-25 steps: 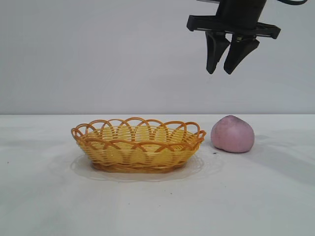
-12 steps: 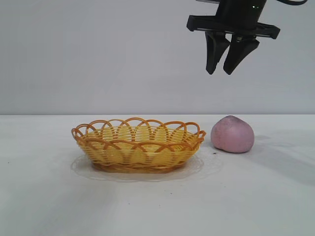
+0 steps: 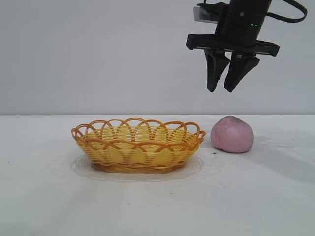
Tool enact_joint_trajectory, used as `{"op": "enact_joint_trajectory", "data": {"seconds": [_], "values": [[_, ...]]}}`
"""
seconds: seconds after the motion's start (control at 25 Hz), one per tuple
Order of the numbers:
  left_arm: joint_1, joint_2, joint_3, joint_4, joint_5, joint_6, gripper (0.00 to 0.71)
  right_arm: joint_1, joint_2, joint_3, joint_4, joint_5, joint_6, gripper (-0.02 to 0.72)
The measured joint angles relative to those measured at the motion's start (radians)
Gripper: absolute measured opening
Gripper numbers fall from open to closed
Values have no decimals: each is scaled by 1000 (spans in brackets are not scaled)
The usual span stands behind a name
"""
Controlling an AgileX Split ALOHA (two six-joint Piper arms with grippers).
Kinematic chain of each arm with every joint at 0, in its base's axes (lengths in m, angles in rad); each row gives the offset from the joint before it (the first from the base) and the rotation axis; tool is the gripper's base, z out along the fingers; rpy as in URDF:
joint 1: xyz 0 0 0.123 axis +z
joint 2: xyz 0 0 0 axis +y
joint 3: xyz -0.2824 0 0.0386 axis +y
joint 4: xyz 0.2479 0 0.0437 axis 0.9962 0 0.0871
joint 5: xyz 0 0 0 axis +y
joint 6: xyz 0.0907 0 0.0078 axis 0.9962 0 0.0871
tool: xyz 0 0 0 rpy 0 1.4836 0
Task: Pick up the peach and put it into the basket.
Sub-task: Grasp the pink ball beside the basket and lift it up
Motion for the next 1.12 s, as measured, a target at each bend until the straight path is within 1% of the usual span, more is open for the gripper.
{"op": "enact_joint_trajectory", "data": {"seconds": [0.04,0.08,0.24,0.44,0.56,0.68,0.72,0.8,0.84,0.88,0.92,1.0,1.12], "values": [[0,0,0,0,0,0,344,0,0,0,0,4,0,245],[0,-34,10,0,-16,6,344,0,0,0,0,7,0,245],[0,-120,20,0,-23,15,344,0,2,0,0,45,-3,245],[0,-227,20,-6,-23,45,344,0,30,-2,0,118,-22,245],[0,-308,20,-6,-23,53,344,0,63,-2,5,147,-26,245],[0,-359,20,-6,-21,59,344,0,111,-2,36,160,-57,245],[0,-361,20,-6,-21,59,344,0,128,-4,42,160,-79,245],[0,-363,20,-6,-21,64,344,0,140,-9,54,140,-111,102],[0,-364,20,-7,-21,65,344,0,135,-10,59,125,-116,64],[0,-364,20,-11,-21,72,344,0,123,-10,68,113,-123,44],[0,-364,20,-15,-21,81,344,4,103,-10,76,113,-133,0],[0,-364,20,-35,-21,106,344,18,44,-8,94,113,-157,0],[0,-364,20,-41,-21,116,344,54,-58,-6,153,101,-216,0]]}}
